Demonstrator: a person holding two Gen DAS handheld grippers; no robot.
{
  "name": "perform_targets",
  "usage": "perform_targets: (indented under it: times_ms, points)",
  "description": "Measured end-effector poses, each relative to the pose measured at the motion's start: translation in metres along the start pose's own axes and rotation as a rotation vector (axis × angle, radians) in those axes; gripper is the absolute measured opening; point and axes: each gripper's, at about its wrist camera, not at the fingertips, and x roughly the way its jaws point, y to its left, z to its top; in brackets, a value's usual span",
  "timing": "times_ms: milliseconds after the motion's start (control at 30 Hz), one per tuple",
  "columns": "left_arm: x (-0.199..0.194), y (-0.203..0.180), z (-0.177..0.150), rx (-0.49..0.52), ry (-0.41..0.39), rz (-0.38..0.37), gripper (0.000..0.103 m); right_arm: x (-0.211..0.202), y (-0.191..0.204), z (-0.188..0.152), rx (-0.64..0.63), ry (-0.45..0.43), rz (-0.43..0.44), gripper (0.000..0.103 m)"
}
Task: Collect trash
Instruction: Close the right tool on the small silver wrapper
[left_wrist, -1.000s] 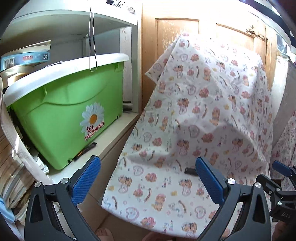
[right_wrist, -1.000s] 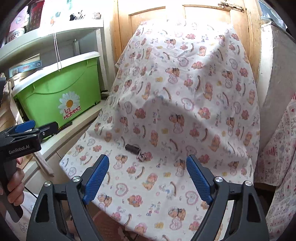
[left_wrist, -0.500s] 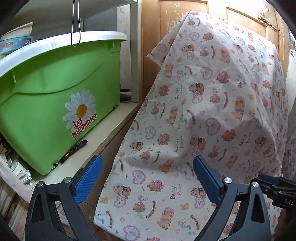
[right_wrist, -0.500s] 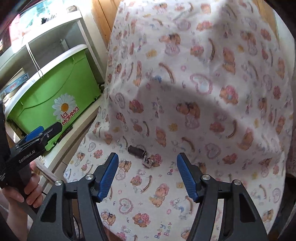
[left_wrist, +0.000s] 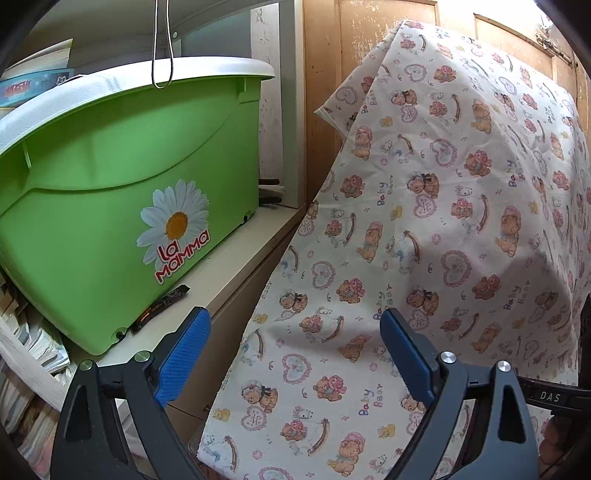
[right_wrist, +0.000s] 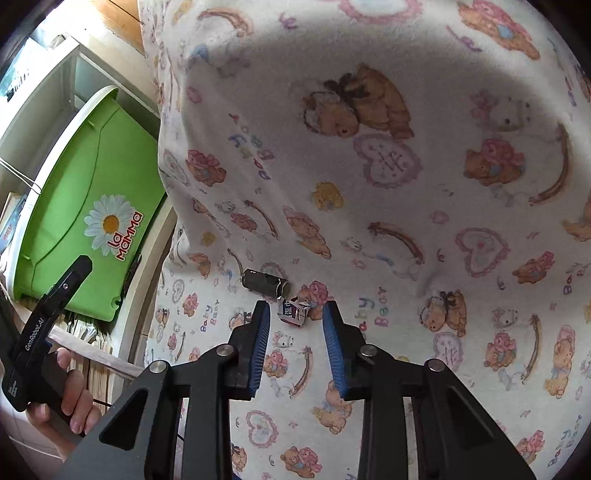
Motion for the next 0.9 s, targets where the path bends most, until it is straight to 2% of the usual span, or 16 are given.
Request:
perform_targets:
  times_ms: [267,367,433,667,700,800,900]
  points:
    - [0.005,-0.002,0.001,-0.001,0.004,0.008,0.092,0.023,0.007,-0.005,-0.016,0.033,-0.016,0.024]
    - [0.007,-0.003,0.001,0.004,0.006,0.007,0.092,0.029,0.008,-0.006,-0.022,0.032,-0.036,0.016]
    - [0.008,-0.004,0.000,0.006,0.015,0.003,0.092,0.031,0.007,-0.006,-0.023,0.030,-0.043,0.005]
    - [0.014,-0.011,-0.003,0.034,0.045,-0.016,0.094,0.005,0.013,-0.004,-0.052,-0.054,-0.044,0.004]
    - [0.018,-0.014,-0.004,0.040,0.061,-0.023,0.094,-0.002,0.016,-0.004,-0.074,-0.070,-0.066,0.004]
    - [0.034,-0.026,-0.013,0.069,0.141,-0.068,0.094,-0.016,0.029,-0.004,-0.206,-0.123,-0.218,0.004]
    - [0.053,-0.043,-0.024,0.100,0.231,-0.124,0.093,-0.022,0.027,-0.003,-0.225,-0.133,-0.247,0.004]
